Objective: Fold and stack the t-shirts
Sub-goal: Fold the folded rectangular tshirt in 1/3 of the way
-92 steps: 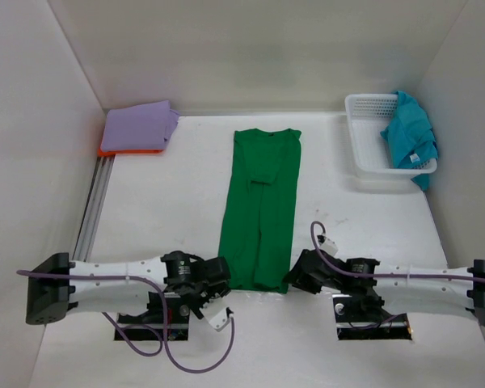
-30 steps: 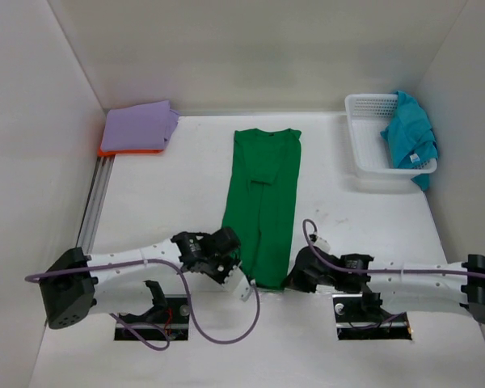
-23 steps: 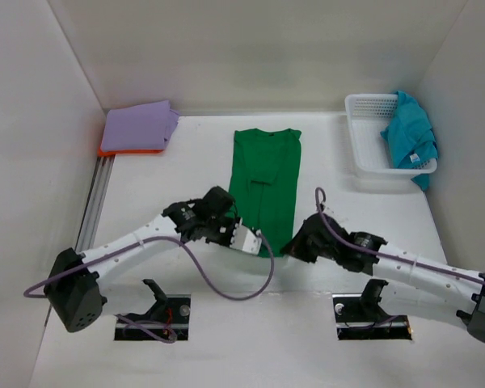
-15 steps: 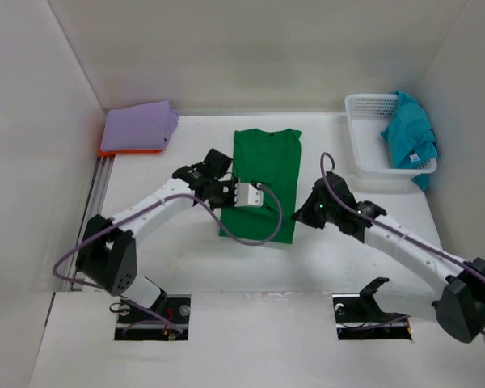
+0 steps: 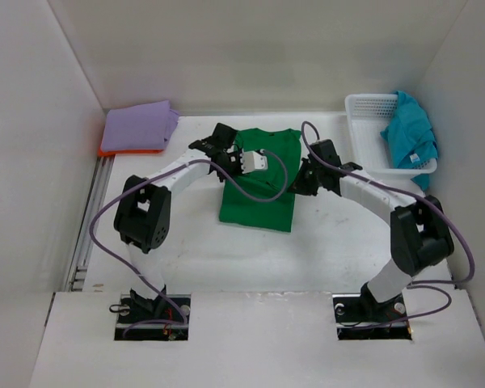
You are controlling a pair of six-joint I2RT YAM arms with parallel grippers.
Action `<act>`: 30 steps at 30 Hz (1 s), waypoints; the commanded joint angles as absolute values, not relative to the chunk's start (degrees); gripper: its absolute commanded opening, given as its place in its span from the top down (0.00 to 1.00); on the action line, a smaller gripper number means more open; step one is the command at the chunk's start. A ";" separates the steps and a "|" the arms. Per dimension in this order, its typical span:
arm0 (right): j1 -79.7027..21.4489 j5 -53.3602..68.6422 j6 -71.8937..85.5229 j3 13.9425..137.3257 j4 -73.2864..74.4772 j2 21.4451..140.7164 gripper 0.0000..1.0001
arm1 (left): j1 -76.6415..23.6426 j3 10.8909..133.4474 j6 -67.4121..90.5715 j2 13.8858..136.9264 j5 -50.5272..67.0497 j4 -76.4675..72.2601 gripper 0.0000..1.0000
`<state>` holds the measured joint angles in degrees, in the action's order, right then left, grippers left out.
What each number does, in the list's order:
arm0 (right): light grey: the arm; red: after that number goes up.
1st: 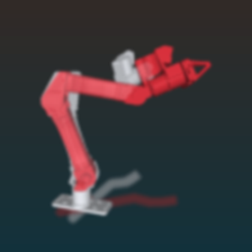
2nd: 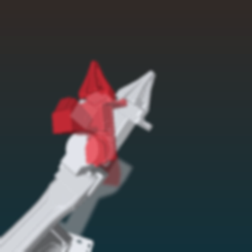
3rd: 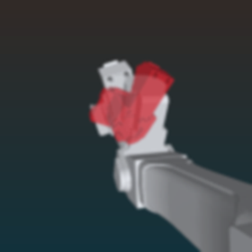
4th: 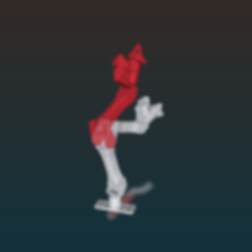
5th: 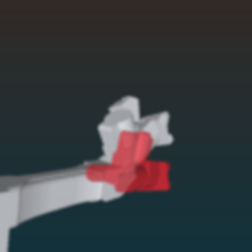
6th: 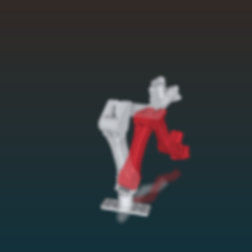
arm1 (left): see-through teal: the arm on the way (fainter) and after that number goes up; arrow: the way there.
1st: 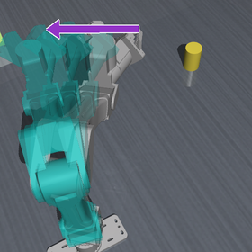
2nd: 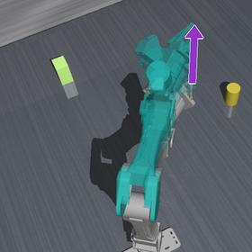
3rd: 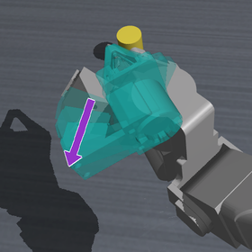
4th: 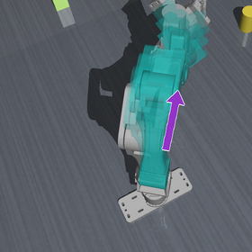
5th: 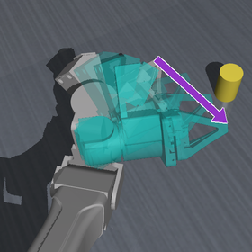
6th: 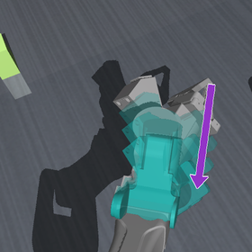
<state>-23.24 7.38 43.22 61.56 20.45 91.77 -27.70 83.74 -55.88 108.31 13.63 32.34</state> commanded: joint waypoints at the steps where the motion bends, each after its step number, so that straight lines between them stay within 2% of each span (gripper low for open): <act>1: -21.32 8.26 39.82 66.35 18.02 94.73 1.00 | -26.85 86.83 -54.14 109.77 12.83 28.48 0.95; 11: -18.85 9.32 37.36 72.68 18.54 104.14 1.00 | -26.32 88.24 -53.35 114.43 12.57 21.19 0.93; 14: -18.50 8.18 36.83 73.39 18.02 105.47 0.94 | -26.06 88.24 -53.18 115.66 12.22 19.08 0.92; 16: -17.71 7.12 36.56 73.74 16.88 106.17 0.86 | -25.71 88.15 -52.48 116.28 12.22 17.41 0.90; 18: -16.66 7.47 36.65 74.09 14.78 106.61 0.71 | -25.44 88.33 -51.68 116.80 11.87 15.83 0.82; 19: -16.22 7.82 36.74 74.44 13.90 106.70 0.68 | -25.36 88.42 -51.24 116.98 11.26 15.04 0.76; 23: -14.11 6.16 36.30 77.42 13.27 106.09 0.64 | -24.22 89.20 -48.70 117.07 7.13 10.65 0.45; 24: -13.50 5.54 36.21 78.30 13.62 105.82 0.64 | -23.69 89.82 -48.00 117.07 5.47 9.16 0.40; 27: -12.52 4.57 35.51 79.45 15.55 104.33 0.64 | -21.85 92.02 -46.85 115.23 1.68 5.98 0.35; 30: -12.70 3.87 34.63 76.65 16.52 99.60 0.60 | -20.87 88.97 -48.86 108.14 4.64 7.03 0.33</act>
<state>-12.29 5.52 36.62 77.03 17.21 105.54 -22.09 88.77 -50.11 116.84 4.51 10.72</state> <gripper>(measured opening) 0.393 0.667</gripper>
